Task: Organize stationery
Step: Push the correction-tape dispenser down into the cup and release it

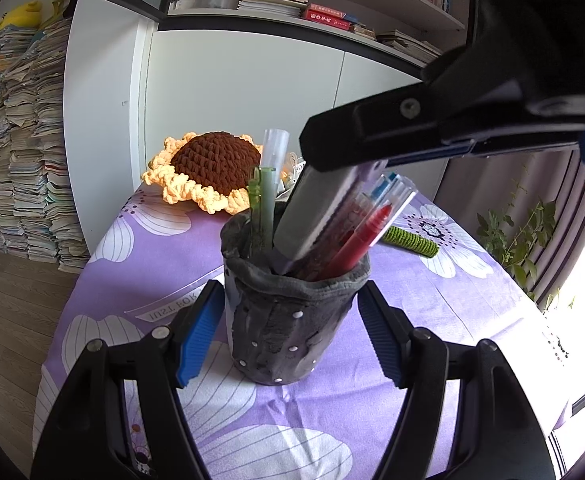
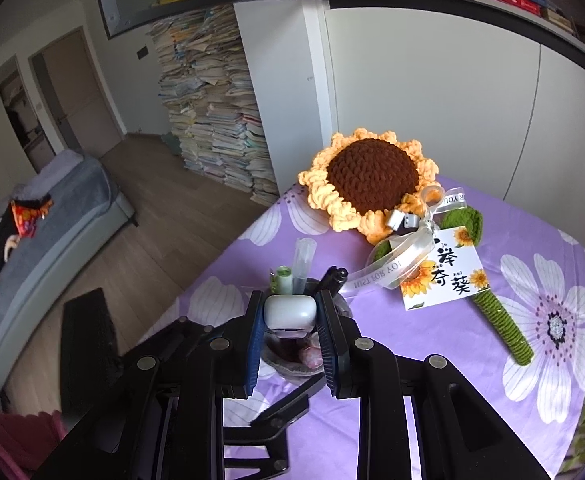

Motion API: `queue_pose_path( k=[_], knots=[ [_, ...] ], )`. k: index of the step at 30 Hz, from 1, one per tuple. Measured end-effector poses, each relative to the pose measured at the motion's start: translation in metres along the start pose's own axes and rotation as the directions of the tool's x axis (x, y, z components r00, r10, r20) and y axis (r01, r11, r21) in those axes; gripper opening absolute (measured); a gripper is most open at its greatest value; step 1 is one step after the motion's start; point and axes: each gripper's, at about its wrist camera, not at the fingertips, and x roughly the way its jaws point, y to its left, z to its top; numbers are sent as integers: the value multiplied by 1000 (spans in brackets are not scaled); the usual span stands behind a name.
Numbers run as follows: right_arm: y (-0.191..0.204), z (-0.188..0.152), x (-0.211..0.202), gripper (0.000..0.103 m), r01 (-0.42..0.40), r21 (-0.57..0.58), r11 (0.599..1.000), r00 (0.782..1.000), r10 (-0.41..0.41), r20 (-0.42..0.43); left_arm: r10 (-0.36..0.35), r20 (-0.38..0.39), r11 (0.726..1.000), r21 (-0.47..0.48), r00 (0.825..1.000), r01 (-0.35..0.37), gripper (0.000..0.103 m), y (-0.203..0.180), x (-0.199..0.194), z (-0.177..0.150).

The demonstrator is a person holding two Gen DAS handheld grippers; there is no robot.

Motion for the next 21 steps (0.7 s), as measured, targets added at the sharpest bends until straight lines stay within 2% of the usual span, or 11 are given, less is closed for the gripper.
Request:
queue_pose_path(
  k=[2,8,11,15,21],
  knots=[
    [5,0,-1,27,22,-34,999,1000,-22,4,-1,-2,1000,-2,1000,1,69,0,0,0],
    [-5,1,4,27,-16,13,1000,1000,16,-15,0,-3,1000,-1,1000,0,69,0,0,0],
    [-6,1,7,27,-9,13,1000,1000,9,-20,0,-2,1000,-1,1000,0,70,0,-1,0],
    [-13,2,2,27,-77,69,995,997,78,-16,1,-4,1000,-1,1000,-1,70,0,0,1],
    [-10,3,9,27,-43,47,998,998,45,-39,0,-5,1000,-3,1000,0,70,1,0,1]
  ],
)
